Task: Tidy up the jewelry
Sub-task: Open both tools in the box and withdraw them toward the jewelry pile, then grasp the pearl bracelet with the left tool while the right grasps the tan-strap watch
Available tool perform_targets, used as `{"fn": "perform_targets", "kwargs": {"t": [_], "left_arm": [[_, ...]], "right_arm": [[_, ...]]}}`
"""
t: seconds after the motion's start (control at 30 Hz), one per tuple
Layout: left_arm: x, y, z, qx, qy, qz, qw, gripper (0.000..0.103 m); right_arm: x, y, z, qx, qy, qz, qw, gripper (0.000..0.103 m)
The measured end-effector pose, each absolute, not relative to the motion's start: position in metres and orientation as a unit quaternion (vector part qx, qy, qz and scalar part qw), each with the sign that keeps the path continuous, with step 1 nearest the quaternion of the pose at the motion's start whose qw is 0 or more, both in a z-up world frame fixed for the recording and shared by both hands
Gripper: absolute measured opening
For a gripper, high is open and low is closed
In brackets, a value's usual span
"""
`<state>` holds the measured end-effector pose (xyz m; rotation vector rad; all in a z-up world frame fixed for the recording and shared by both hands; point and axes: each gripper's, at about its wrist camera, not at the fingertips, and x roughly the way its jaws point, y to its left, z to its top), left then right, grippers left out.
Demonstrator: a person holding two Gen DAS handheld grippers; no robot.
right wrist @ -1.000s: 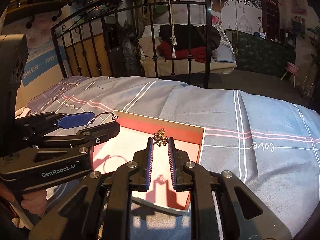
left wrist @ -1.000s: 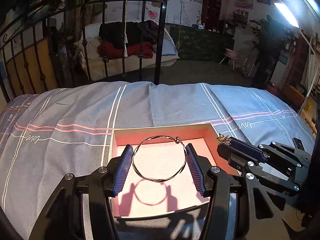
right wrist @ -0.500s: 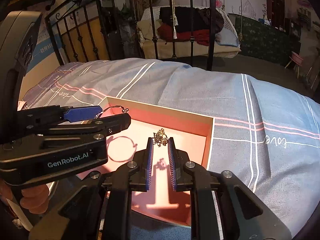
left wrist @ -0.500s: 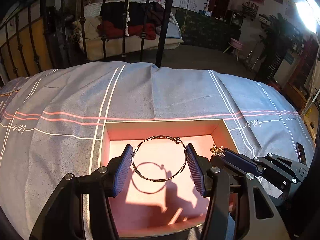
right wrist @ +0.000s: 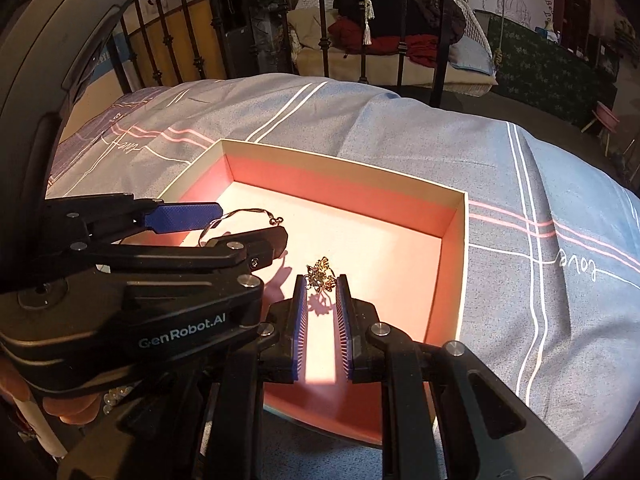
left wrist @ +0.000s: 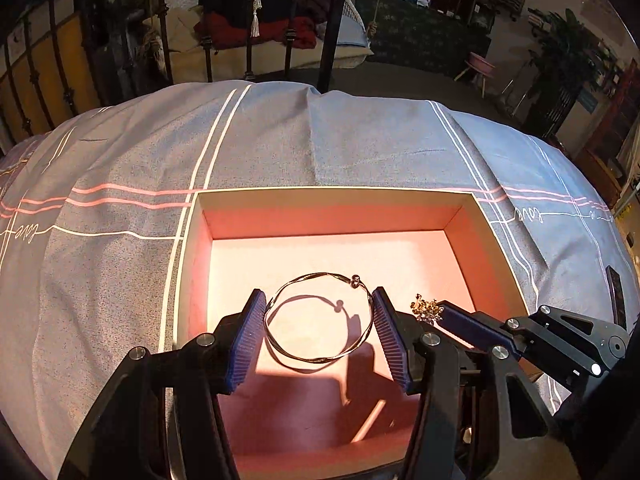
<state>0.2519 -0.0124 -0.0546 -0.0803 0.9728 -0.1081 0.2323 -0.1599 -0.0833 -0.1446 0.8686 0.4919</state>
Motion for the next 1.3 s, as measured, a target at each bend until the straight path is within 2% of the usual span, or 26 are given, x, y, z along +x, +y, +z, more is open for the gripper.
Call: {"fn": "perform_targets", "kwargs": {"t": [0.33,0.53,0.57,0.6,0.67,0.7,0.93,1.1,1.3], "left_arm": [[0.251,-0.013,-0.054,-0.036,0.47,-0.053,0.88,0.054],[0.243,-0.012,-0.047,-0.036,0.461,-0.053,0.885,0.063],[0.241,-0.012,-0.045,-0.038,0.458,-0.053,0.886,0.068],[0.239,-0.011,-0.042,-0.041,0.454,-0.054,0.888,0.075],[0.232,-0.009,-0.034,-0.048,0.444,-0.052,0.893,0.079],[0.228,-0.007,-0.03,-0.052,0.438,-0.052,0.896,0.081],[0.166,0.011,-0.008,-0.074,0.402,-0.074,0.91,0.087],[0.114,0.026,-0.026,-0.078,0.408,-0.07,0.907,0.087],[0.074,0.028,-0.051,-0.066,0.431,-0.082,0.896,0.087]], "right_arm": [[0.229,-0.158,-0.087,-0.077,0.42,0.239,0.872,0.016],[0.223,-0.159,-0.082,-0.081,0.416,0.235,0.875,0.017],[0.221,-0.159,-0.08,-0.08,0.414,0.235,0.876,0.024],[0.218,-0.161,-0.079,-0.078,0.412,0.234,0.877,0.038],[0.21,-0.163,-0.073,-0.077,0.4,0.229,0.884,0.057],[0.205,-0.164,-0.07,-0.077,0.393,0.226,0.888,0.058],[0.15,-0.191,-0.049,-0.035,0.35,0.22,0.91,0.06],[0.097,-0.215,-0.051,0.015,0.321,0.23,0.919,0.06],[0.06,-0.215,-0.068,0.04,0.332,0.262,0.905,0.06]]}}
